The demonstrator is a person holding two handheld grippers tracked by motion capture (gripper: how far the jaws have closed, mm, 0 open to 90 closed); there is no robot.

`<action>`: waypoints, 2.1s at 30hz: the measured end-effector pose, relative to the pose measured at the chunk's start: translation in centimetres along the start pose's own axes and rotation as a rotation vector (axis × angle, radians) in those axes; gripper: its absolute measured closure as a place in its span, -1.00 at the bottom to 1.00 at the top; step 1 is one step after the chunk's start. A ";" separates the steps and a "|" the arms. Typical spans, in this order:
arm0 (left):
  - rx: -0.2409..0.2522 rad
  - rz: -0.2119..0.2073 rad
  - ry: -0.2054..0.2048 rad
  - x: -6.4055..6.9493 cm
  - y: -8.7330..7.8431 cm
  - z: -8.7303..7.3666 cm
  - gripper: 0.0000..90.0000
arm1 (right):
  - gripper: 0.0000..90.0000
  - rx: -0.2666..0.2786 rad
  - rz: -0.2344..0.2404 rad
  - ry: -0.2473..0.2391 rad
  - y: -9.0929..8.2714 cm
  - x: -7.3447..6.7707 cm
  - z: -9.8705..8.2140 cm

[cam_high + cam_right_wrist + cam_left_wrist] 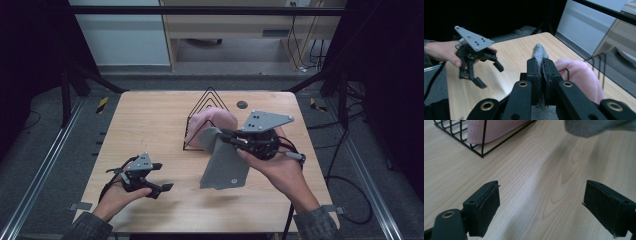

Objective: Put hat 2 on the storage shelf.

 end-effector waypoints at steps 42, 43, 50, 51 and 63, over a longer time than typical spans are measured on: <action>0.093 -0.009 0.062 1.4 0.2 3.8 0.92 | 0.89 -0.079 0.105 0.004 5.8 -3.8 -1.7; 0.089 -0.004 0.073 1.5 0.0 3.9 0.93 | 0.89 -0.085 0.093 0.014 5.5 -3.3 -2.1; 0.050 -0.010 0.109 2.5 -0.6 5.7 0.93 | 0.89 -0.095 0.032 0.054 3.9 -0.5 -3.8; 0.040 -0.004 0.125 2.5 -0.8 6.3 0.93 | 0.89 -0.091 0.028 0.054 3.7 -0.3 -3.7; 0.035 0.027 0.158 2.2 -4.1 14.5 0.94 | 0.89 0.002 -0.035 0.095 0.0 3.3 0.4</action>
Point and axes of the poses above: each handheld gripper's, and its own axes: y roughly forward along the jaws, z roughly out of its top, x roughly to its right, the point moved 10 cm from there along y, roughly forward along the jaws, and after that the axes turned 1 degree about -z, right-handed, at the moved point
